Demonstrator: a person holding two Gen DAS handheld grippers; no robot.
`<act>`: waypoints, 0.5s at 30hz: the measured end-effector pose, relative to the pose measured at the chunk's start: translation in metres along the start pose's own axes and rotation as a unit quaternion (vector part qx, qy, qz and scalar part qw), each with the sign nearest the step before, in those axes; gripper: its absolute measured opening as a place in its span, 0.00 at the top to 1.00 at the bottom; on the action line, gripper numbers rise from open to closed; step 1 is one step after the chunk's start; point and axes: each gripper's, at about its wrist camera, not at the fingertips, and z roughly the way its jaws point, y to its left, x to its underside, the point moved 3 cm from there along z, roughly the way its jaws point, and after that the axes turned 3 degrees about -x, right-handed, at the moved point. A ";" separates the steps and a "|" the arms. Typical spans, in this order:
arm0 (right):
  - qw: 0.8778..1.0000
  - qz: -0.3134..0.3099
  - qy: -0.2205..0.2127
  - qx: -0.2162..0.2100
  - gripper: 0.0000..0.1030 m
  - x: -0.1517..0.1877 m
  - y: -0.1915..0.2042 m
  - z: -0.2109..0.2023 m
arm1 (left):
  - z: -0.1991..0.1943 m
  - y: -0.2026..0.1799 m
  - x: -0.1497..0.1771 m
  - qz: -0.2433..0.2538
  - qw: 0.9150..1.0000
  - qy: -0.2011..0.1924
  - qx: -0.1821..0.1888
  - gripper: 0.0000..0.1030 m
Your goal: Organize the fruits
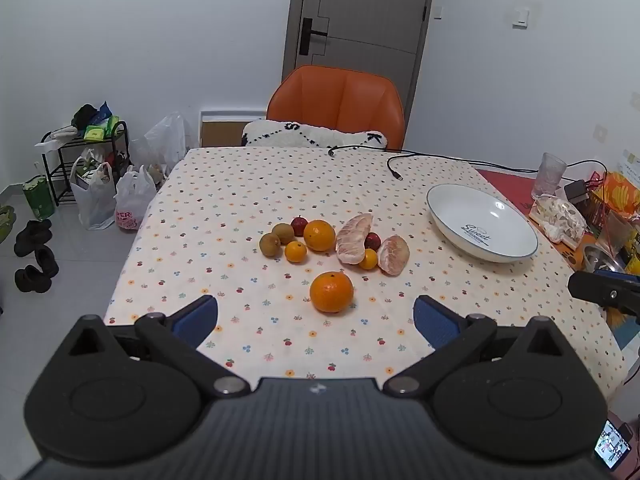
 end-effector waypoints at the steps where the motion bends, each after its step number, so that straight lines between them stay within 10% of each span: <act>1: 1.000 0.000 0.000 0.000 0.00 0.000 0.000 0.000 | 0.000 0.000 0.001 0.000 1.000 0.000 0.000 0.00; 15: 1.000 0.003 -0.004 -0.002 0.00 0.001 -0.001 -0.001 | -0.002 0.001 0.003 -0.001 1.000 -0.001 0.000 0.00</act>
